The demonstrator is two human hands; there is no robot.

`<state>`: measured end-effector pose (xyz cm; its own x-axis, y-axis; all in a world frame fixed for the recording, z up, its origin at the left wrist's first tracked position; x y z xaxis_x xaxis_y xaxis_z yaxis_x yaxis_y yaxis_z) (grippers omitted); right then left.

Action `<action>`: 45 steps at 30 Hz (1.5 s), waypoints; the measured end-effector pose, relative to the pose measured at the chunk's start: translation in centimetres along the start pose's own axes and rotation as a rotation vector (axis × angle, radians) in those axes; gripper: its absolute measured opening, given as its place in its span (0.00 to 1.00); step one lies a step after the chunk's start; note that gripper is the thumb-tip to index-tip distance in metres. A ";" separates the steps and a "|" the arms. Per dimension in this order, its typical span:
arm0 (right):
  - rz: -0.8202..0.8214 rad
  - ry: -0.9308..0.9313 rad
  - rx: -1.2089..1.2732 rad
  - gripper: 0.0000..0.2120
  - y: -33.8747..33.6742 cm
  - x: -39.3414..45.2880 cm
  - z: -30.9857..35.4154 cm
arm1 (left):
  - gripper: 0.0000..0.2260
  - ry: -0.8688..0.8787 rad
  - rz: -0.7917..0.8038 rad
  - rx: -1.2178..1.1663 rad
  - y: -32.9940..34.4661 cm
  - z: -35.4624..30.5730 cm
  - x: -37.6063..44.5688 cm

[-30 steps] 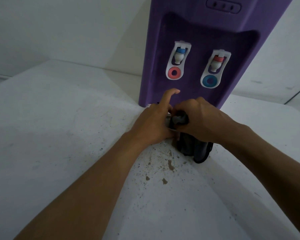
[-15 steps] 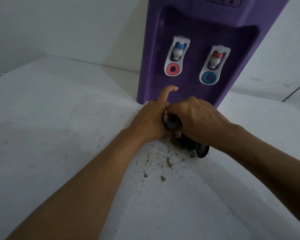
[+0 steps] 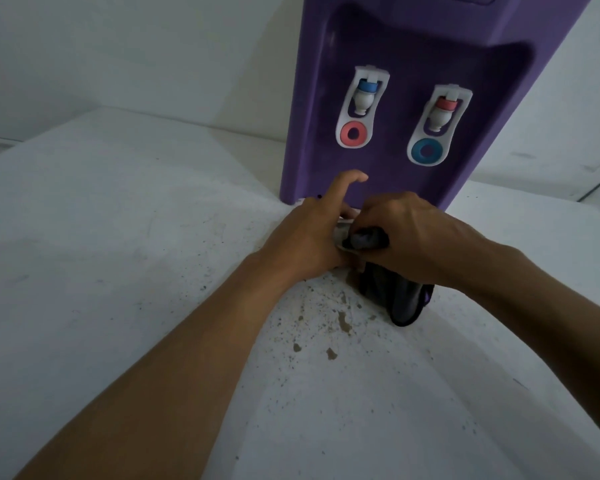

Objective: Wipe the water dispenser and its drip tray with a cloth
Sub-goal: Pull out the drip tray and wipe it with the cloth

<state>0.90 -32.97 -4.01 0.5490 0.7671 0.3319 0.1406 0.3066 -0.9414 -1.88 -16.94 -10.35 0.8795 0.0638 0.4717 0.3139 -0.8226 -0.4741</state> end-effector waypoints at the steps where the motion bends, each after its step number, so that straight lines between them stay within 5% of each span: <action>1: -0.002 -0.022 -0.009 0.09 0.1 0.1 0.3 | 0.50 0.006 -0.005 0.005 -0.1 0.0 0.0; 9: -0.029 -0.047 0.030 0.08 0.7 1.5 1.4 | 0.50 0.048 -0.009 0.021 -0.1 0.1 0.0; 19: 0.241 0.021 -0.249 0.04 -0.9 1.2 -1.0 | 0.46 0.023 0.004 0.030 -0.1 -0.3 -0.4; 27: 0.287 0.197 -0.272 0.06 -2.9 -0.5 -5.0 | 0.45 0.019 -0.018 0.079 -0.2 -0.6 -0.6; 40: 0.149 0.296 -0.153 0.07 -3.2 -3.0 -7.2 | 0.46 0.026 -0.036 0.114 0.0 -0.5 -0.5; 45: -0.062 0.446 0.157 0.04 -3.6 -2.5 -6.7 | 0.47 0.033 -0.040 0.099 0.0 -0.4 -0.3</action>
<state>4.54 -39.82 -1.86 0.8485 0.4382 0.2967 0.0772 0.4522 -0.8885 -2.31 -17.16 -10.22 0.8538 0.0748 0.5152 0.3832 -0.7601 -0.5247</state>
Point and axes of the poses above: each hand's wrist, its own x-axis towards the middle knuckle, its own y-axis out of the palm, z = x × y, the point moved 2 cm from there along x, towards the middle knuckle, and after that the axes turned 12 degrees about -z, right-handed, at the moved point
